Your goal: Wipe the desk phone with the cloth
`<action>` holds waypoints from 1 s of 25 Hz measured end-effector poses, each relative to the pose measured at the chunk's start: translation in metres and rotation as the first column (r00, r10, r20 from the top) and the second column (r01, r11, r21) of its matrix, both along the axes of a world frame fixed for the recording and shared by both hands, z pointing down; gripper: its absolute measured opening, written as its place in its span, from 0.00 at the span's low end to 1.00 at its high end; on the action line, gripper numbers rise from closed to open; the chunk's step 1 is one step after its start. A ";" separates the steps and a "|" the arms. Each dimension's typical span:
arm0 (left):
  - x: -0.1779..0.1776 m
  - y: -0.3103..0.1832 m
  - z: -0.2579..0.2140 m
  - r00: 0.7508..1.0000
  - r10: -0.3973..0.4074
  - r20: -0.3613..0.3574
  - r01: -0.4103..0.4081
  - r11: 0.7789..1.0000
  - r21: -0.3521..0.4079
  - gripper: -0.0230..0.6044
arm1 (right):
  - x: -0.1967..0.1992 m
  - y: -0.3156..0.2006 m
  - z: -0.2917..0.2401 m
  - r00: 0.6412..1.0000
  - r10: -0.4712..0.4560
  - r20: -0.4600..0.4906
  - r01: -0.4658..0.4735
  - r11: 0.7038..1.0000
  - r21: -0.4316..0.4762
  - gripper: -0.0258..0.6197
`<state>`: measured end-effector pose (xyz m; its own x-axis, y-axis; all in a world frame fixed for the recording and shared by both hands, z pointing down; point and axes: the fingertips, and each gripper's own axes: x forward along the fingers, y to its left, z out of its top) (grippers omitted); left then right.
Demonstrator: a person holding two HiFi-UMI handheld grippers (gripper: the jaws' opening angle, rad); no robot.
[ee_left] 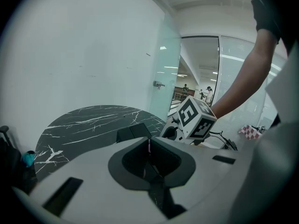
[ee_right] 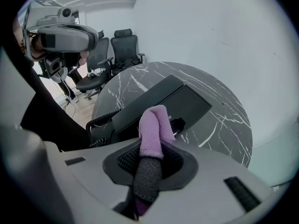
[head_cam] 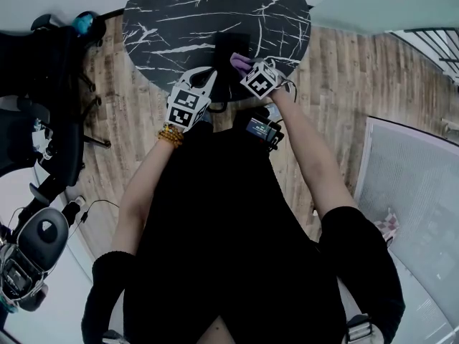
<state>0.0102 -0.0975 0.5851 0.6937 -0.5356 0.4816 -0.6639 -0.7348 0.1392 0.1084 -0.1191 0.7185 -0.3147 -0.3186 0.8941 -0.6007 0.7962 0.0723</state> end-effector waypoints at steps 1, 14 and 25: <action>0.000 0.000 0.000 1.000 0.001 0.000 -0.001 1.000 -0.001 0.07 | 0.000 0.002 0.001 1.000 0.001 -0.002 -0.001 1.000 0.002 0.17; -0.003 -0.002 0.001 1.000 -0.005 0.000 0.005 1.000 -0.002 0.07 | -0.005 0.027 0.010 0.999 -0.035 0.004 0.035 0.999 -0.038 0.16; -0.002 0.000 0.004 1.000 -0.001 0.003 0.001 1.000 -0.006 0.07 | -0.006 0.041 0.017 0.999 -0.031 0.014 0.032 0.998 -0.058 0.16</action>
<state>0.0080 -0.0970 0.5890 0.6919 -0.5330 0.4871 -0.6648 -0.7335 0.1417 0.1024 -0.0780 0.7359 -0.3359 -0.2558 0.9065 -0.5755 0.8176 0.0174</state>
